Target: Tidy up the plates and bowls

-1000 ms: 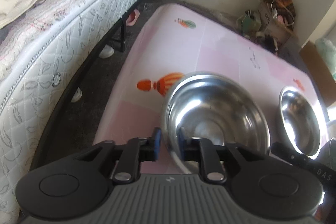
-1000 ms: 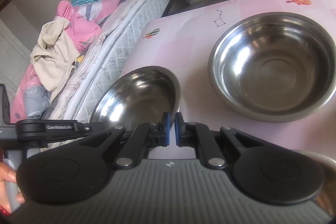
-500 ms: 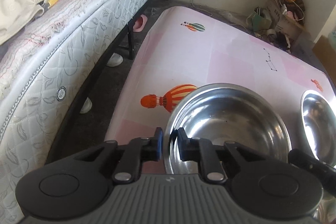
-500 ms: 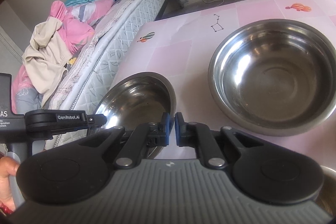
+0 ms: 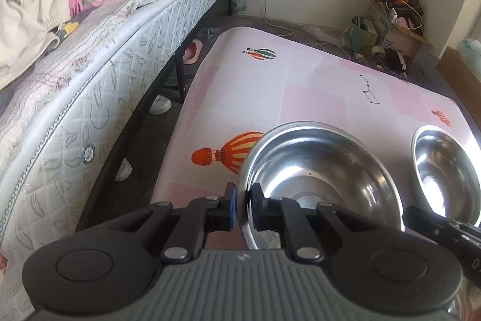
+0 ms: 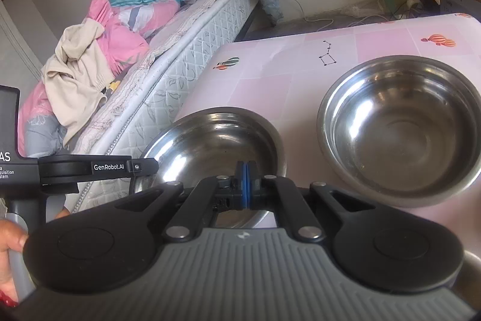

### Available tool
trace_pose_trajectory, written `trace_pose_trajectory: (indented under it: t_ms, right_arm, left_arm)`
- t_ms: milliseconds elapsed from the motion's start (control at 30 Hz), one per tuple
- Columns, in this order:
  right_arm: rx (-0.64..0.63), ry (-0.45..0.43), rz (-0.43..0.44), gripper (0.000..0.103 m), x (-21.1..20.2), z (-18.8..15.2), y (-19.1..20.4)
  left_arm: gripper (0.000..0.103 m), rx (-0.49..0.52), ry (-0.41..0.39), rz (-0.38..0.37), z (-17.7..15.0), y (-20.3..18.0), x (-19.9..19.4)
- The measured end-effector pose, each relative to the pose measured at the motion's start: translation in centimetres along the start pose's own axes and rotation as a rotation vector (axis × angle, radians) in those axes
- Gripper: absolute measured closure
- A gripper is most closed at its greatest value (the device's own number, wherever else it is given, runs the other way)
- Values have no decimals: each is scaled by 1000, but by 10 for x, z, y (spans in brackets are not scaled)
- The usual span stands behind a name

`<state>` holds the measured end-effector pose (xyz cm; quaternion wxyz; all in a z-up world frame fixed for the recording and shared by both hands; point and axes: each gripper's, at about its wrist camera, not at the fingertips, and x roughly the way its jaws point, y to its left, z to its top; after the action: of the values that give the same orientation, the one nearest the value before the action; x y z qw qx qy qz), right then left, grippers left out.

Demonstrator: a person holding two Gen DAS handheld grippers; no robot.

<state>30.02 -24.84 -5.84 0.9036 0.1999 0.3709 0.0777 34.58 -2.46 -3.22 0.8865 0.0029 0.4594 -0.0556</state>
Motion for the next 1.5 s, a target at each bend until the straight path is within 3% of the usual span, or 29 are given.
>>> trace_pose_trajectory:
  t_ms: [167,267,333,500,667,900,1500]
  right_arm:
    - [4,-8,-46,99,-8,-1,-8]
    - [18,3,-68,91,-8,-3,-15]
    - [30,27,-72,79,-4,-4,-17]
    - [58,61,-61,72,8,-8,-16]
    - [53,63,-57,73,13,-7,-14]
    - [-12,57,-59,92,25,-6,-2]
    - [-85,15,-99,93,6,-4,5]
  left_arm:
    - [91,-30,25,18,-6,11,8]
    - [90,-45,37,11,-10,17,11]
    - [90,-44,36,8,-12,19,11]
    - [90,-43,34,6,-13,19,9]
    - [90,-40,34,6,-13,19,9]
    - [90,-40,33,10,-14,18,9]
    - [89,-13,13,-6,-15,1,-12]
